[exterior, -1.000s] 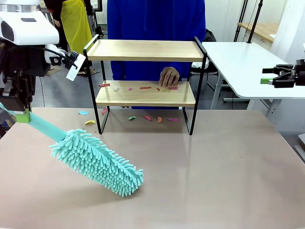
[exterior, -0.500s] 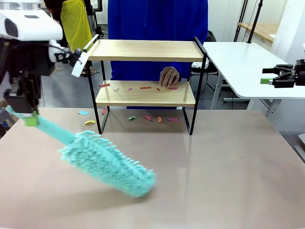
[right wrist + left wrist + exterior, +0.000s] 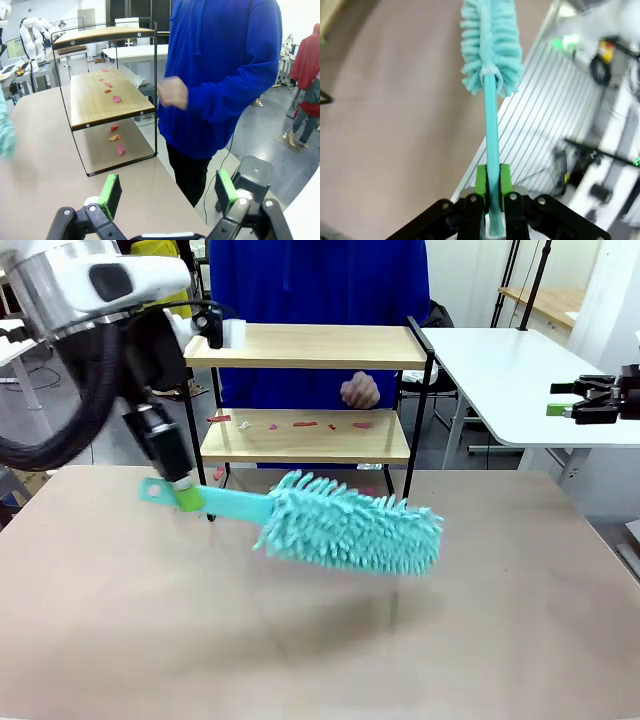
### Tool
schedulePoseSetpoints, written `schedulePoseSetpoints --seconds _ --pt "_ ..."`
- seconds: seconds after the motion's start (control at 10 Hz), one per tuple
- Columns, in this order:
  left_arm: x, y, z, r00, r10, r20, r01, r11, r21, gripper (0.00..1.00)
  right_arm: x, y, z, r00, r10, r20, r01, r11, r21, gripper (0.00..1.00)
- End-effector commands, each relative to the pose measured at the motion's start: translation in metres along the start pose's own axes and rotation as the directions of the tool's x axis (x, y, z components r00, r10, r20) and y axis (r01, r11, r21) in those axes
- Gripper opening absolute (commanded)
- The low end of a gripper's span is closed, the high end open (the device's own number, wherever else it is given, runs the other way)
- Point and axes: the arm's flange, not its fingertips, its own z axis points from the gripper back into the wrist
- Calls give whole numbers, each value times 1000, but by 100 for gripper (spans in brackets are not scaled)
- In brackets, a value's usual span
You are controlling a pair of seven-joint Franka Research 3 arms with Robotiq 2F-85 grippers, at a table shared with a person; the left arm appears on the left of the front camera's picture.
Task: Clean the shelf.
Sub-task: Clean the specific section of the Shelf indicated by the human with the Duster.
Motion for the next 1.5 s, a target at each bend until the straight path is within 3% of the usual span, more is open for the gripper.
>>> schedulePoseSetpoints --seconds 0.0,0.3,0.4,0.5,0.6,0.8,1.0,1.1,1.3,1.4 --pt "-8 -30 -18 953 229 199 -256 959 119 13 3 1 -1 1000 5 4 -5 1000 -1 100" --pt "5 -48 -21 877 325 353 -397 905 152 13 3 1 -1 1000 5 4 -5 1000 -1 100" --pt "14 -47 -21 878 320 355 -384 915 125 13 3 1 -1 1000 5 4 -5 1000 -1 100" --pt "16 -42 -13 946 222 238 -247 966 81 13 3 1 -1 1000 5 4 -5 1000 -1 100" --pt "9 -53 -17 882 322 344 -381 917 116 13 3 1 -1 1000 5 4 -5 1000 -1 100" --pt "14 -51 -21 901 300 313 -346 933 102 13 3 1 -1 1000 5 4 -5 1000 -1 100" --pt "43 -78 -25 839 367 402 -462 870 172 13 3 1 -1 1000 5 4 -5 1000 -1 100" --pt "53 -81 -31 812 377 446 -470 875 116 13 3 1 -1 1000 5 4 -5 1000 -1 100" --pt "76 -83 -52 724 448 525 -577 810 106 13 3 1 -1 1000 5 4 -5 1000 -1 100" --pt "90 -82 -63 702 469 536 -603 792 95 13 3 1 -1 1000 5 4 -5 1000 -1 100"
